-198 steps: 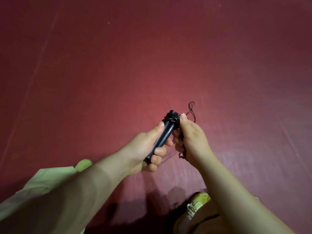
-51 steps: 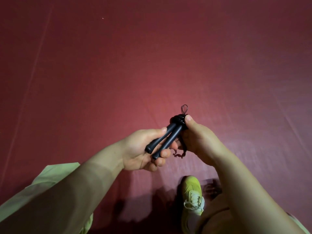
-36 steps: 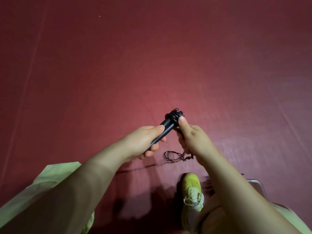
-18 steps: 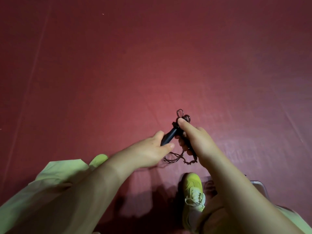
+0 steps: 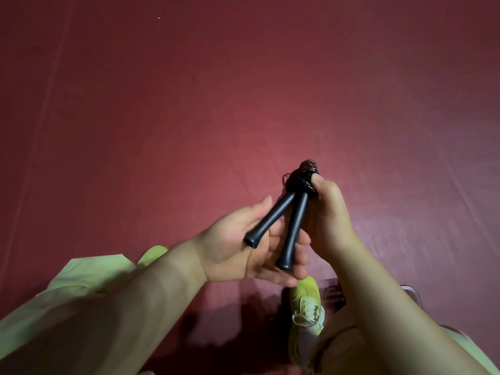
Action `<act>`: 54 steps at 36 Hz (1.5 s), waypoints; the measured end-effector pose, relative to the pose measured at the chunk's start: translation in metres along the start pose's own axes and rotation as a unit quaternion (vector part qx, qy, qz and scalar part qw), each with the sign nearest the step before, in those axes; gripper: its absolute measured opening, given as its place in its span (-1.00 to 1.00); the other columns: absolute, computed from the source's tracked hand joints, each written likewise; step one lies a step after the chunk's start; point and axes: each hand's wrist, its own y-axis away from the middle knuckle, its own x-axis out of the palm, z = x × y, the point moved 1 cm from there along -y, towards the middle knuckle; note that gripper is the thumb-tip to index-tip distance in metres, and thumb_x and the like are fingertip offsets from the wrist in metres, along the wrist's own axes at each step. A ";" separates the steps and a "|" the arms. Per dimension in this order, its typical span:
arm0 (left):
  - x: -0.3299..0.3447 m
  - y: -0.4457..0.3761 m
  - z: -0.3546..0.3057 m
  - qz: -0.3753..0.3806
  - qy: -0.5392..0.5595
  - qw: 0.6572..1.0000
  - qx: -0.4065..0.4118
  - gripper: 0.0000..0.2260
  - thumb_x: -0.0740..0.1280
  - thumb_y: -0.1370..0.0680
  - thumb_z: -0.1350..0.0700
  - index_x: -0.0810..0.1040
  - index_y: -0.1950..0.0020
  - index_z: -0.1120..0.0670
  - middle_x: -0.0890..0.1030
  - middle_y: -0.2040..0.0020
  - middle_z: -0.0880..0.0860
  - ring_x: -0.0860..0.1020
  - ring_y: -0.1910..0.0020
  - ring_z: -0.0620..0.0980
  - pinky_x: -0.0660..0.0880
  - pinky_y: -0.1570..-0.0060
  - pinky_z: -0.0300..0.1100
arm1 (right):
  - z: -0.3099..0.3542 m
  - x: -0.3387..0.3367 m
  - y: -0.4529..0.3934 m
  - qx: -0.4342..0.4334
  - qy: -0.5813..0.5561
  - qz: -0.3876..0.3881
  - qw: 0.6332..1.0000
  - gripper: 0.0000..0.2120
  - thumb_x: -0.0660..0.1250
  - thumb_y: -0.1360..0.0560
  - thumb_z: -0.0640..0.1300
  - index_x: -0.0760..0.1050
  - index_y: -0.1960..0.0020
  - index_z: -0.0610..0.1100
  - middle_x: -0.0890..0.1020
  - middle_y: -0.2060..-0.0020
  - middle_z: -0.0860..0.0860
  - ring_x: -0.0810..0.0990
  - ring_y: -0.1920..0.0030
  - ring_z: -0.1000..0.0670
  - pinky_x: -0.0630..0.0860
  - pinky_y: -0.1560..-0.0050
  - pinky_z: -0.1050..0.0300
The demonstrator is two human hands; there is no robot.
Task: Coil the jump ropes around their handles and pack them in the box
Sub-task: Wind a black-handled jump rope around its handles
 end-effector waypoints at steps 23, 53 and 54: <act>-0.017 0.001 -0.003 -0.308 -0.199 0.930 -0.028 -0.52 -0.03 -0.63 -0.21 0.42 0.21 0.11 0.38 0.52 -0.02 0.30 0.60 -0.06 0.36 0.43 -0.24 | -0.008 -0.009 -0.004 0.083 0.324 0.042 0.942 -0.46 0.00 -0.65 0.13 0.50 0.26 -0.20 0.44 0.50 -0.04 0.43 0.52 0.00 0.38 0.44 0.17; -0.030 0.009 0.000 -0.333 -0.634 0.695 -0.063 -0.64 0.08 -0.57 -0.27 0.35 0.12 0.02 0.50 0.19 -0.01 0.50 0.15 0.04 0.43 0.05 0.02 | -0.021 0.004 -0.002 0.160 0.232 -0.014 0.959 -0.56 0.18 -0.56 0.14 0.52 0.28 -0.16 0.50 0.48 -0.03 0.44 0.50 -0.01 0.28 0.45 0.15; -0.032 0.009 -0.001 -0.328 -0.605 0.723 -0.062 -0.62 0.13 -0.53 -0.29 0.39 0.10 0.03 0.54 0.18 0.00 0.53 0.17 0.03 0.46 0.02 0.04 | -0.018 0.005 -0.002 0.136 0.230 -0.020 0.963 -0.58 0.18 -0.57 0.10 0.51 0.30 -0.16 0.49 0.49 -0.04 0.43 0.50 -0.02 0.27 0.43 0.12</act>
